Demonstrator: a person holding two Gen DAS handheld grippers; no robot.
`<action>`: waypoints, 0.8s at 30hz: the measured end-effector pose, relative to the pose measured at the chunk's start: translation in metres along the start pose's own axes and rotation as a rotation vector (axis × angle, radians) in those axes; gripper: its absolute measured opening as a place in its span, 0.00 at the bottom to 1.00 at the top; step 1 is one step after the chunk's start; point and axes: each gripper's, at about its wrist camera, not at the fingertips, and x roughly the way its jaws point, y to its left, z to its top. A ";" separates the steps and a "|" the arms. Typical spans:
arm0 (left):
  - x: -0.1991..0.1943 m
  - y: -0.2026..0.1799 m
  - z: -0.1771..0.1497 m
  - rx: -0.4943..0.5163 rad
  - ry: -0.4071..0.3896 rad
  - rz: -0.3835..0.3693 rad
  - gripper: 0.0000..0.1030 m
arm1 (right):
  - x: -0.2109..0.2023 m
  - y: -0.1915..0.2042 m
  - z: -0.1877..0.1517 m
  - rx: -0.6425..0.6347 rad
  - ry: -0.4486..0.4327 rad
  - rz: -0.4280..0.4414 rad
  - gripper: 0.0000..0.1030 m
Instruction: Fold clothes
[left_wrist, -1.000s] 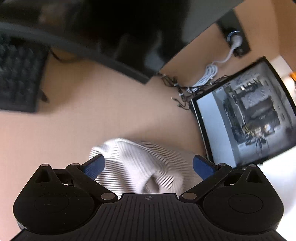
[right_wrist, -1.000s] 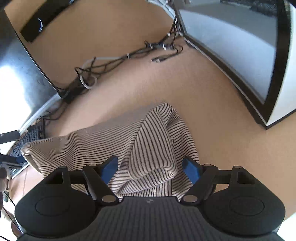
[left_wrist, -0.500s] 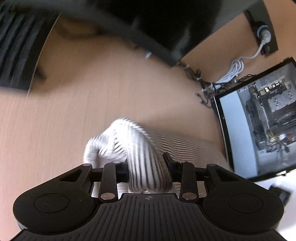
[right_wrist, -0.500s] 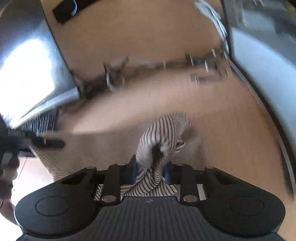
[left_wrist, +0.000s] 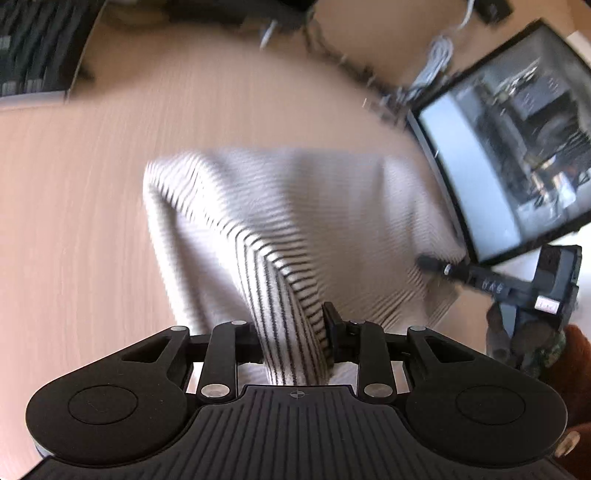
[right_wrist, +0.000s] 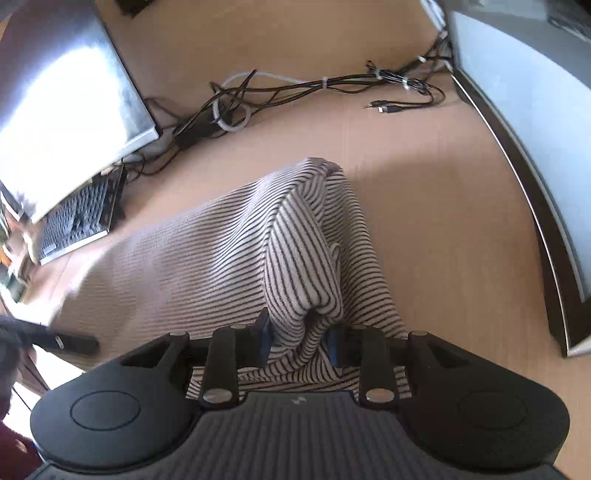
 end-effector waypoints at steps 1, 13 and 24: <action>-0.001 0.000 -0.003 0.013 0.004 0.004 0.36 | -0.004 0.001 0.002 -0.009 -0.007 -0.018 0.33; -0.078 -0.017 0.013 0.157 -0.206 0.010 0.68 | -0.035 0.039 0.037 -0.053 -0.183 -0.020 0.64; 0.002 -0.009 0.008 0.058 -0.071 -0.070 0.89 | 0.007 0.045 0.000 0.050 -0.135 -0.038 0.90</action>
